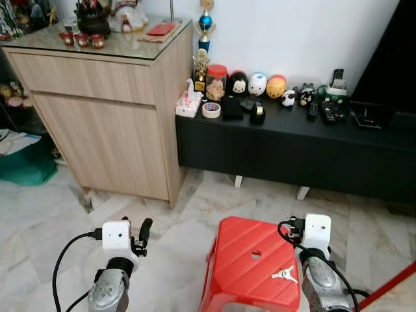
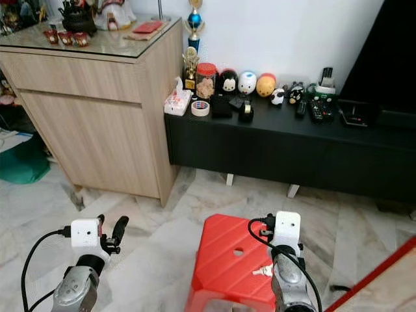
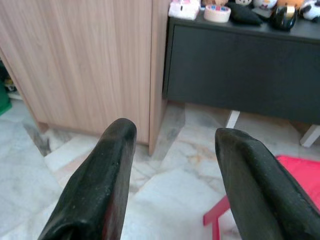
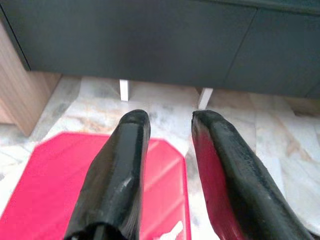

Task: Hang keys on a hook

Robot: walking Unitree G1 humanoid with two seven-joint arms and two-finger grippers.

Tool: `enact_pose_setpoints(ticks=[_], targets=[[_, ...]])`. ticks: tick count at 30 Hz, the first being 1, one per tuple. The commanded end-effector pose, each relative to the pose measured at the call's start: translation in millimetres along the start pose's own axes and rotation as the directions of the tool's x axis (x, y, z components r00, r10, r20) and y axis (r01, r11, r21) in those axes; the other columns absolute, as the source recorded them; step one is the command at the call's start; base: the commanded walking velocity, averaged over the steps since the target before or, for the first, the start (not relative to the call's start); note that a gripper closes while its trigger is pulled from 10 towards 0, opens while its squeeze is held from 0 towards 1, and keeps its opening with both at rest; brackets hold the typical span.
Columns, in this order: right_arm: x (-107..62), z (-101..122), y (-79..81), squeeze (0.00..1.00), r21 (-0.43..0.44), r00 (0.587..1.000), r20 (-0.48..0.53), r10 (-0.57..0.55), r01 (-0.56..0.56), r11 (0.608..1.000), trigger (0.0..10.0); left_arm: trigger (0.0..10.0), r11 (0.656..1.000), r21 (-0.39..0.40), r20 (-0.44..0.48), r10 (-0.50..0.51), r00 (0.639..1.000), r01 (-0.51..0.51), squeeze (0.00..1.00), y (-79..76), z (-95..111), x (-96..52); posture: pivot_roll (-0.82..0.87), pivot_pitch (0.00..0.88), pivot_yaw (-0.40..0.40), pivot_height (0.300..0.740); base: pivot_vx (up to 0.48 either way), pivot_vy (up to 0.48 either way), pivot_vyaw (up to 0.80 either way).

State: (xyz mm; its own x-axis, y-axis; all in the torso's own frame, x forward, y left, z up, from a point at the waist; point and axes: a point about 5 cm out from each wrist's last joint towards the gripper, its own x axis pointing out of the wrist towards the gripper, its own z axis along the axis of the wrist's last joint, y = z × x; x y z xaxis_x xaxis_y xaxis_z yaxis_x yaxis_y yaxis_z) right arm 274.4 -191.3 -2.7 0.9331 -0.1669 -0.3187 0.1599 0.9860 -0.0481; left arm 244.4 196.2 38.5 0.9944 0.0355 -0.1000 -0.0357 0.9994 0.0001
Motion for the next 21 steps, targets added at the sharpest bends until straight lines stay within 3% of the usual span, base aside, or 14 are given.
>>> enact_pose_setpoints(ticks=[1, 21], targets=[[2.0, 2.1, -0.9, 0.0, 0.001, 1.0, 0.0, -0.015, 0.015, 1.0, 10.0, 10.0, 1.0, 0.006, -0.019, 0.003, 1.0, -0.003, 0.0, -0.1, -4.6, -0.6, 0.05, 0.0, -0.063, 0.646, 0.0, 0.0, 0.0], [3.8, 2.5, 6.9, 0.0, -0.001, 1.0, -0.011, 0.016, -0.017, 1.0, 10.0, 10.0, 0.999, 0.04, -0.061, -0.008, 0.998, 0.011, 0.0, -6.4, -8.8, 3.4, 0.05, 0.0, -0.062, 0.646, 0.0, 0.0, 0.0]])
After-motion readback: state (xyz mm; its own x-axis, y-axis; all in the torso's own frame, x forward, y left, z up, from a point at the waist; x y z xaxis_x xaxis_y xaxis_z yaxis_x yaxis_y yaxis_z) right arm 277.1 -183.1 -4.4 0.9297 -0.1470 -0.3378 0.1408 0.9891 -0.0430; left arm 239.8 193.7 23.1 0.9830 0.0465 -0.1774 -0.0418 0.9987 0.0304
